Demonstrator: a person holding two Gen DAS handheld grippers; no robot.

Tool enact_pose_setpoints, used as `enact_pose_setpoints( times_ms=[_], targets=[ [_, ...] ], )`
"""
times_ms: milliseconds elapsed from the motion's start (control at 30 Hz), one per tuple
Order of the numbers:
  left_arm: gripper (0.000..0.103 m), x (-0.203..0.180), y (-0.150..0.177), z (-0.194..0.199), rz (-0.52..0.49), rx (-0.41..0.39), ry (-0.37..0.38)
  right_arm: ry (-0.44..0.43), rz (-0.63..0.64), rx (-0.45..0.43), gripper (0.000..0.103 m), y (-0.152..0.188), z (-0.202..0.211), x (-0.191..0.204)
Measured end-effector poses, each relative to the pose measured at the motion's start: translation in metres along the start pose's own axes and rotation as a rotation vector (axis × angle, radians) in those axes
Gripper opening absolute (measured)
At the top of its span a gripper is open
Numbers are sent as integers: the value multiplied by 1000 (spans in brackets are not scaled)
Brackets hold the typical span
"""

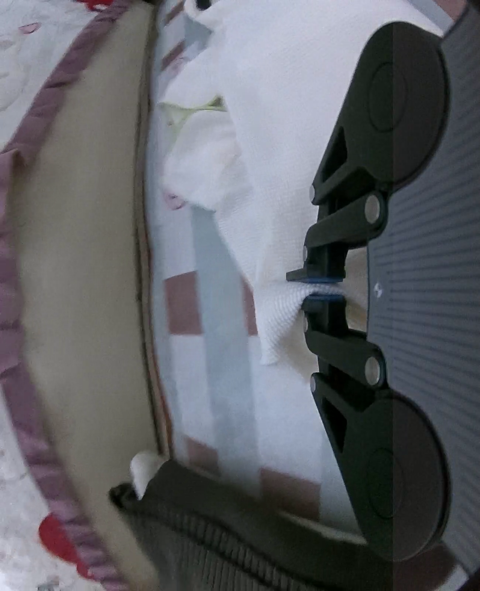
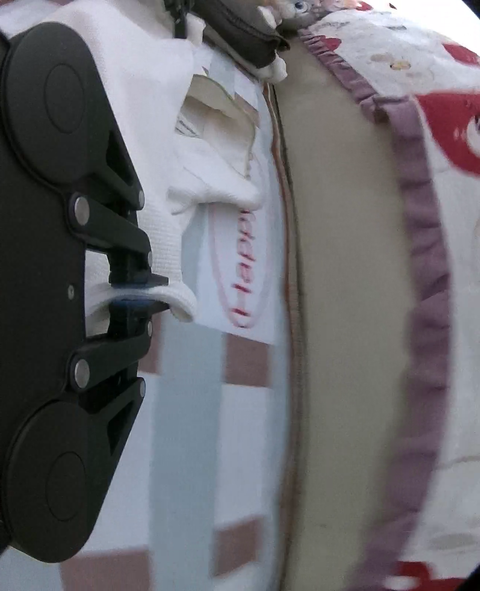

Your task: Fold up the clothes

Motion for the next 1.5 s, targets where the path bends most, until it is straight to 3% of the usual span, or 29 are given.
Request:
enact_pose_setpoints(
  times_ms=[133,233,300,367,433,467,500,567,700,733,900,933,967,1033,1067,1100,1133,1200,1233,1267,1333,1500],
  targets=[
    [5,-6,-3,13,-42,-43,-27,32,-4,-91,8,-12,31,1],
    [8,-4,-1,8,-21,-22,11,48,-5,-112,7,-14,41,0],
    [10,-1,1,0,2,10,28,46,-21,-94,7,-13,34,-1],
    [16,4,3,-7,22,32,-30,43,-31,-76,8,-13,26,-1],
    [53,11,3,-11,37,34,-125,37,-41,-58,8,-11,18,-2],
    [58,14,3,-12,43,26,-169,32,-50,-48,8,-10,14,-3],
    [60,17,2,-11,47,15,-162,28,-59,-39,8,-8,10,-4],
    [64,20,1,-10,67,23,-118,19,-96,-28,8,-5,10,-8],
    [95,22,11,-26,160,139,43,-12,-184,-9,8,3,7,-16],
    [101,19,15,-26,152,136,56,-20,-205,3,9,5,4,-18],
    [98,-9,29,-25,30,112,13,-104,-283,115,15,17,-11,-23],
    [97,-9,29,-25,45,109,8,-126,-301,134,25,19,-13,-24],
    [94,-8,28,-25,58,109,2,-163,-350,156,40,23,-16,-25],
    [66,-7,24,-23,77,114,-16,-214,-412,186,53,27,-17,-25],
    [58,-7,21,-21,85,119,-27,-227,-420,192,54,28,-15,-23],
    [39,-7,18,-19,91,131,-36,-239,-428,199,54,28,-14,-22],
    [25,-7,16,-18,91,144,-47,-231,-393,193,54,28,-14,-18],
    [15,-15,11,-18,55,162,-86,-212,-309,181,47,27,-15,-9],
    [11,-20,9,-17,33,168,-107,-203,-262,175,24,26,-16,-5],
    [11,-26,8,-17,7,165,-135,-196,-230,186,14,25,-18,-1],
    [10,-36,4,-16,-32,151,-183,-183,-246,172,11,24,-15,-2],
    [10,-41,-2,-5,-15,56,-247,-137,-344,113,8,15,13,-16]
  ],
)
Point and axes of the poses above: each gripper's, at about its wrist camera, not at the fingertips, and z roughly against the way its jaws point, x to its left, y to its underside, the point moved 4 cm from there along -z, roughly the way its jaws point, and after that the axes turned 11 degrees about z, right-handed, at the moved point
